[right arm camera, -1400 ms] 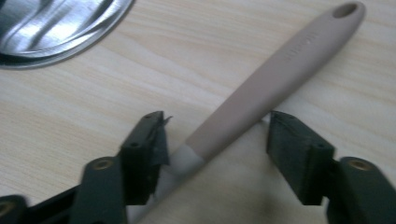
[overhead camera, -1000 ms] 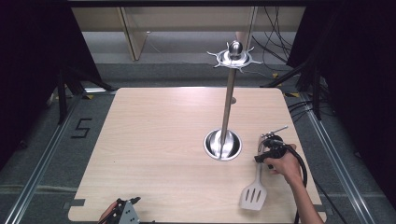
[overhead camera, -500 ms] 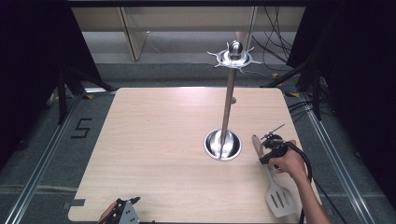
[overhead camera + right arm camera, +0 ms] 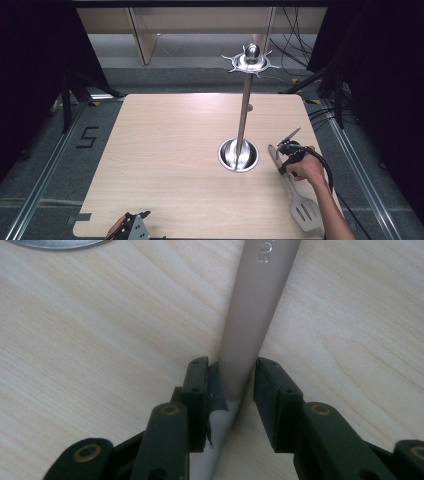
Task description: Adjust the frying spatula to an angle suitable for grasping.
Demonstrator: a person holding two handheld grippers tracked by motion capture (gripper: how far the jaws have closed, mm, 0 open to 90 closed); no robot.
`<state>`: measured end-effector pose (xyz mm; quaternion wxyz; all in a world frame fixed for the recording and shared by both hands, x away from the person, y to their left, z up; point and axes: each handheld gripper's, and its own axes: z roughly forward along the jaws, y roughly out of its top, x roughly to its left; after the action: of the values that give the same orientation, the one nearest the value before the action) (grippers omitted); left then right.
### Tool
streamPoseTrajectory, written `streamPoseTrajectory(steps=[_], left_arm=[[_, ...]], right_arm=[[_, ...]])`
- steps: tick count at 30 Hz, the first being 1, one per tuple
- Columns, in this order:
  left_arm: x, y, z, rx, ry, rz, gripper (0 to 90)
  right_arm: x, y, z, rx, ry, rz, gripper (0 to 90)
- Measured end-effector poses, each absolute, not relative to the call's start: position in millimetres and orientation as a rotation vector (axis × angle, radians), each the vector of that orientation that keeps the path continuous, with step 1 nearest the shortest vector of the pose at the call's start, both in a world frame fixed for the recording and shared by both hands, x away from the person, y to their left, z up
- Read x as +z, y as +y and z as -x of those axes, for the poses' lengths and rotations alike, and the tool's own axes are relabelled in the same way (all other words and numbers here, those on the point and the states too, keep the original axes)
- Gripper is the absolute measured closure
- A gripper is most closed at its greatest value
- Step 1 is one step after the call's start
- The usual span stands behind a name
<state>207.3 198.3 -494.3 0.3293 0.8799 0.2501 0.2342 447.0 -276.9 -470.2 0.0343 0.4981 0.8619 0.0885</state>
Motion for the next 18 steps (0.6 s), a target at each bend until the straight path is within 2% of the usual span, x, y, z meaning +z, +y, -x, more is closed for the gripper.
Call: streamPoseTrajectory(steps=[18], left_arm=[[-496.4, 196.5, -207.9, 0.625, 0.667, -2.281, 16.0]], right_arm=[[-470.7, -272.8, -446.1, 0.333, 2.668, -1.503, 72.8]])
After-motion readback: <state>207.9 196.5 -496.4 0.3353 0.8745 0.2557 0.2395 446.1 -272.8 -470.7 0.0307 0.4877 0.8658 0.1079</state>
